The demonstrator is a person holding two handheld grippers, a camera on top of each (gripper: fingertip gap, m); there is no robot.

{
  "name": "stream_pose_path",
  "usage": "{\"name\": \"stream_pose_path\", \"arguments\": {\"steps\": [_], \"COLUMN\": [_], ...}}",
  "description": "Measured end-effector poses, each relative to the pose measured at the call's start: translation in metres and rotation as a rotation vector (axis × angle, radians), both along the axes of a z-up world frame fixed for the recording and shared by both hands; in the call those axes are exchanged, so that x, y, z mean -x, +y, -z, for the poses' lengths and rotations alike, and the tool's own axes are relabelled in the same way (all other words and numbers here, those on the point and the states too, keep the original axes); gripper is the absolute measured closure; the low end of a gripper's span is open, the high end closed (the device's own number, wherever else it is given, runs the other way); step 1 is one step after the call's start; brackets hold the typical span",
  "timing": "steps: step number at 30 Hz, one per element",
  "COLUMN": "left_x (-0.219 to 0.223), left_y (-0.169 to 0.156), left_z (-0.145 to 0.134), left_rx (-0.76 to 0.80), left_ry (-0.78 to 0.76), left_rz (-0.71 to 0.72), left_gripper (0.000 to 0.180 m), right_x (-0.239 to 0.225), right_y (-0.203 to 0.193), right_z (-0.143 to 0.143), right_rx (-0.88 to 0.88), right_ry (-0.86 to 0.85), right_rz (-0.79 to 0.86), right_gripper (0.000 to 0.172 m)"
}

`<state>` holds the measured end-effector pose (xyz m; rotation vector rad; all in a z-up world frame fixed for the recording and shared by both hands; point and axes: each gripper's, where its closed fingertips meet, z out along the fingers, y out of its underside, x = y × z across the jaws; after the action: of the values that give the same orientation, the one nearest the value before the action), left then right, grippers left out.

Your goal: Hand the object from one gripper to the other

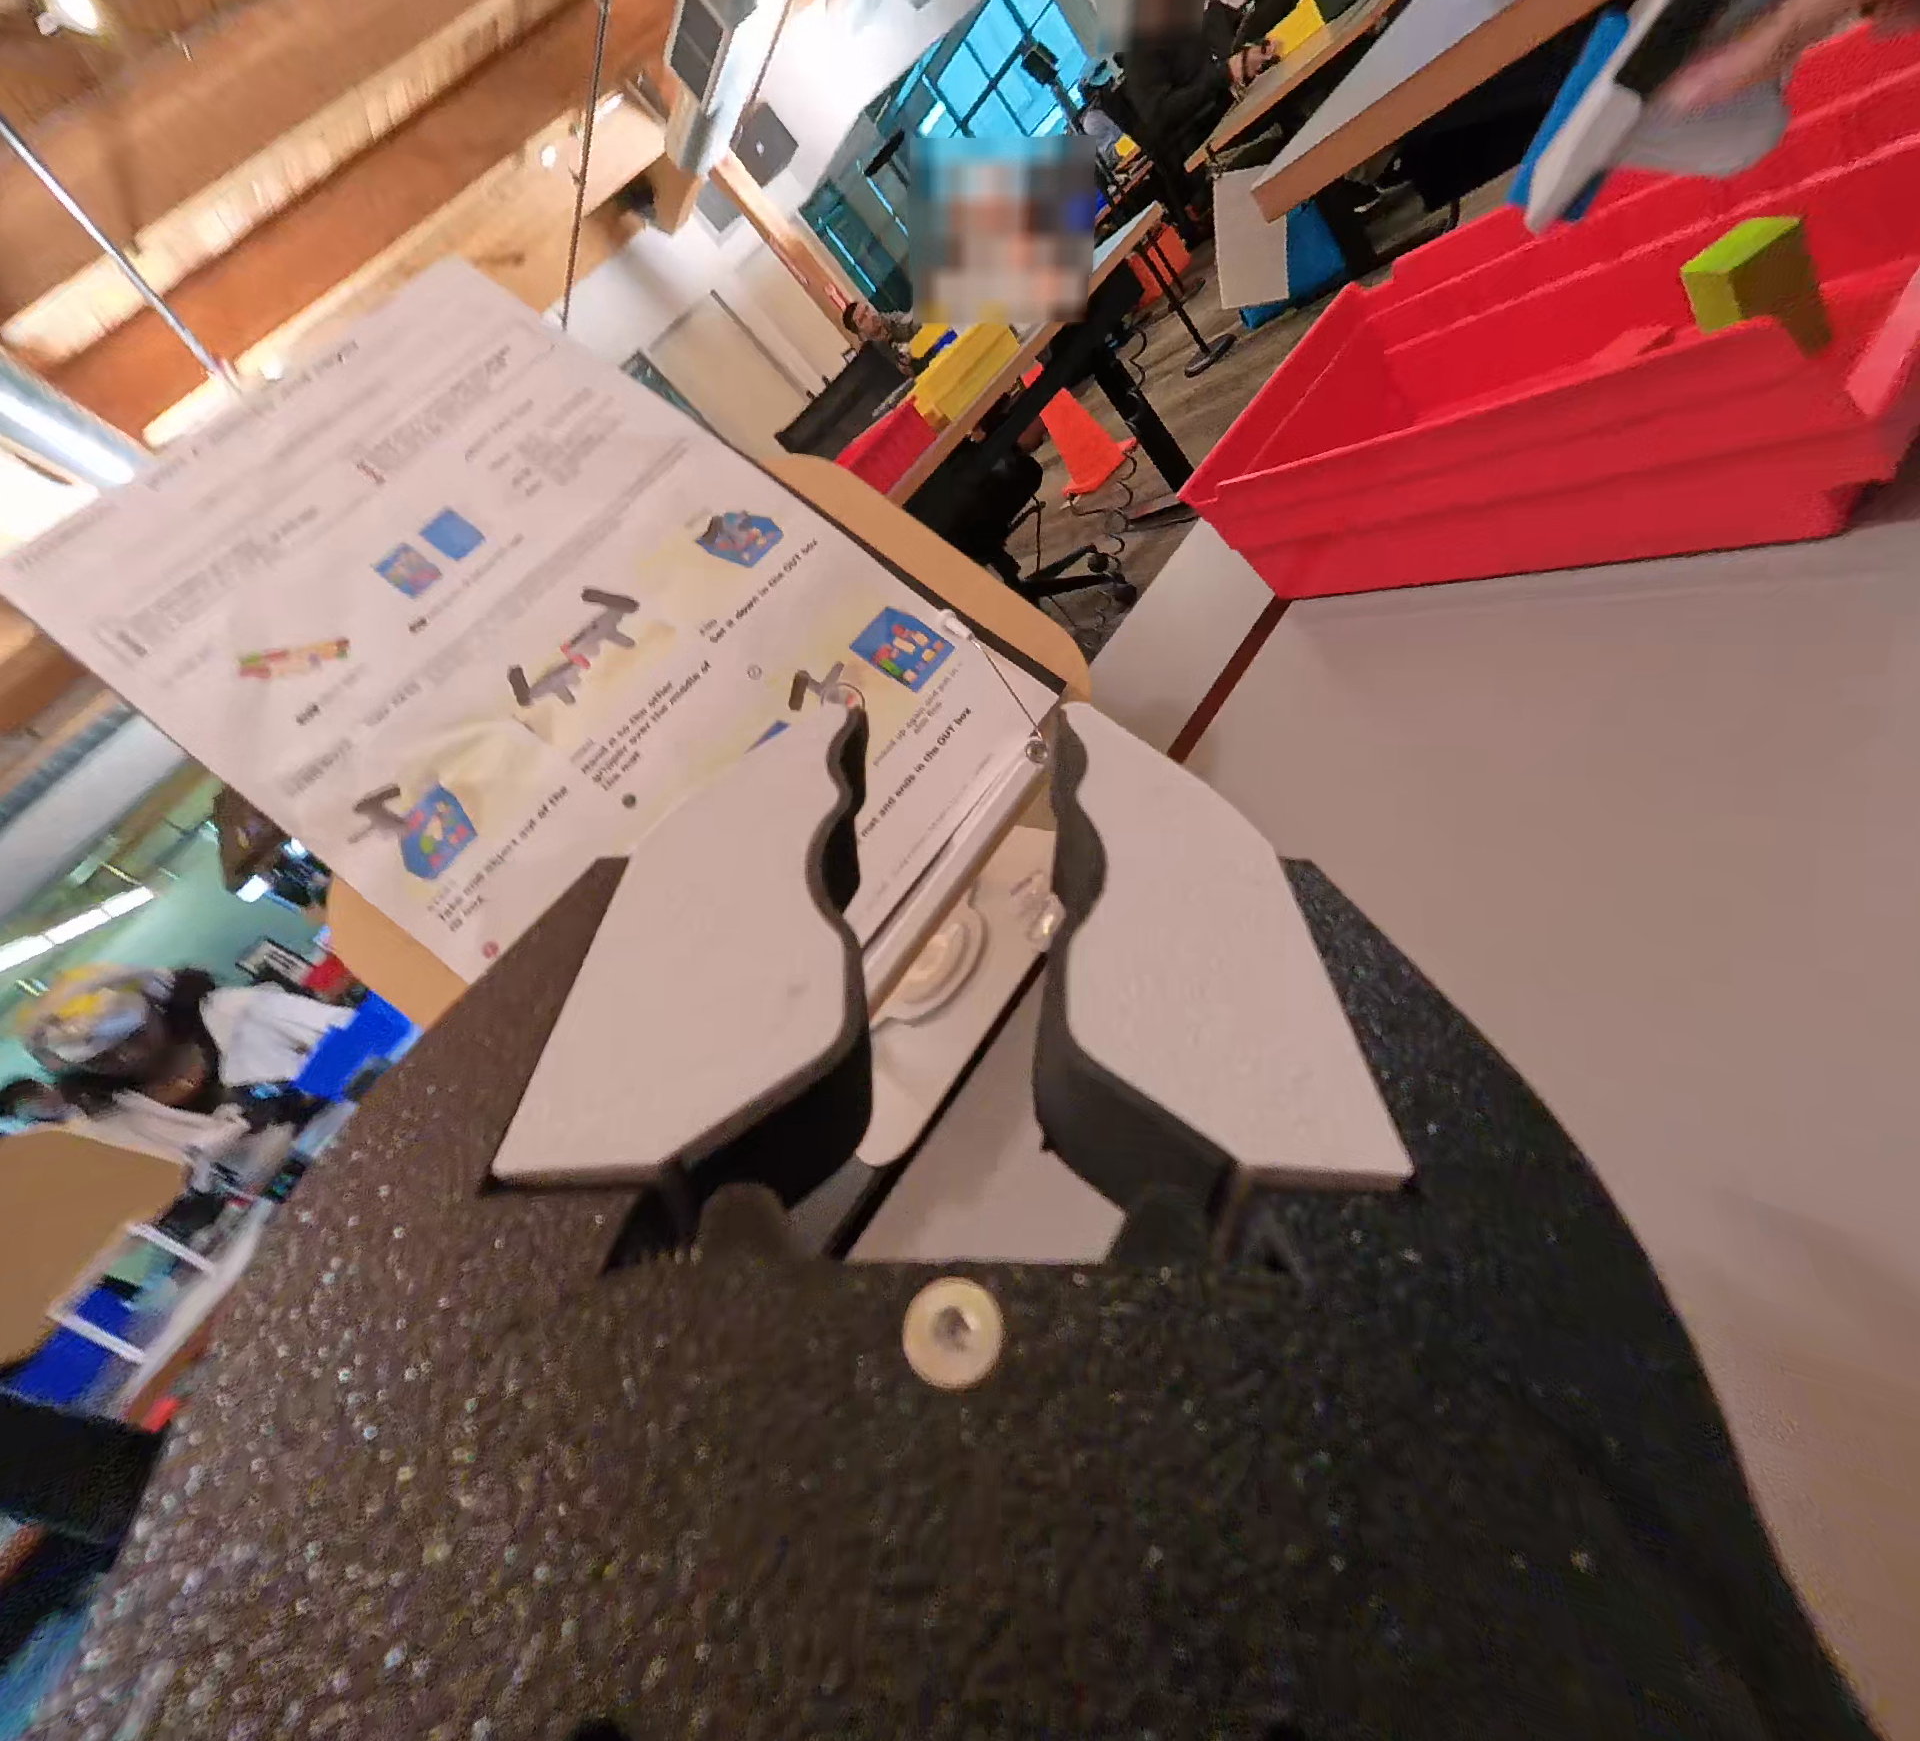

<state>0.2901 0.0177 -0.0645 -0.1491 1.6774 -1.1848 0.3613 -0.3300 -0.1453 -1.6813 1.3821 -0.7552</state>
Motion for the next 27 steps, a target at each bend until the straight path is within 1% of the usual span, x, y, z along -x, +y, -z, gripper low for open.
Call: {"name": "stream_pose_path", "arguments": {"steps": [1, 5, 8, 12, 13, 14, 15, 17, 21, 24, 27], "left_x": [-0.002, -0.006, -0.011, -0.019, -0.02, -0.022, -0.024, -0.026, -0.028, -0.024, -0.013], "left_y": [0.002, 0.008, 0.014, 0.017, 0.018, 0.021, 0.026, 0.037, 0.066, 0.103, 0.145], "left_z": [0.001, 0.009, 0.017, 0.023, 0.025, 0.027, 0.028, 0.027, 0.028, 0.035, 0.054], "left_rx": [0.022, 0.047, 0.072, 0.132, 0.136, 0.14, 0.147, 0.169, 0.222, 0.219, 0.219], "left_ry": [0.026, 0.123, 0.194, 0.273, 0.299, 0.322, 0.339, 0.36, 0.454, 0.543, 0.683], "left_rz": [-0.004, -0.003, -0.021, -0.047, -0.057, -0.076, -0.098, -0.136, -0.22, -0.352, -0.451], "left_gripper": [0.148, 0.149, 0.151, 0.153, 0.153, 0.153, 0.152, 0.152, 0.15, 0.147, 0.146], "right_x": [-0.005, -0.018, -0.021, -0.022, -0.022, -0.023, -0.024, -0.023, -0.021, -0.017, -0.011], "right_y": [-0.007, -0.019, -0.021, -0.016, -0.015, -0.015, -0.014, -0.013, -0.01, 0.008, 0.03], "right_z": [0.012, 0.049, 0.079, 0.095, 0.098, 0.098, 0.097, 0.088, 0.047, 0.005, -0.027], "right_rx": [0.043, 0.197, 0.247, 0.235, 0.224, 0.21, 0.194, 0.178, 0.183, 0.142, 0.09], "right_ry": [0.045, 0.163, 0.263, 0.298, 0.306, 0.304, 0.302, 0.283, 0.16, 0.023, -0.088], "right_rz": [0.013, 0.064, 0.059, 0.037, 0.037, 0.043, 0.046, 0.059, 0.077, 0.039, -0.036], "right_gripper": [0.14, 0.139, 0.139, 0.139, 0.137, 0.127, 0.121, 0.114, 0.099, 0.096, 0.095]}}
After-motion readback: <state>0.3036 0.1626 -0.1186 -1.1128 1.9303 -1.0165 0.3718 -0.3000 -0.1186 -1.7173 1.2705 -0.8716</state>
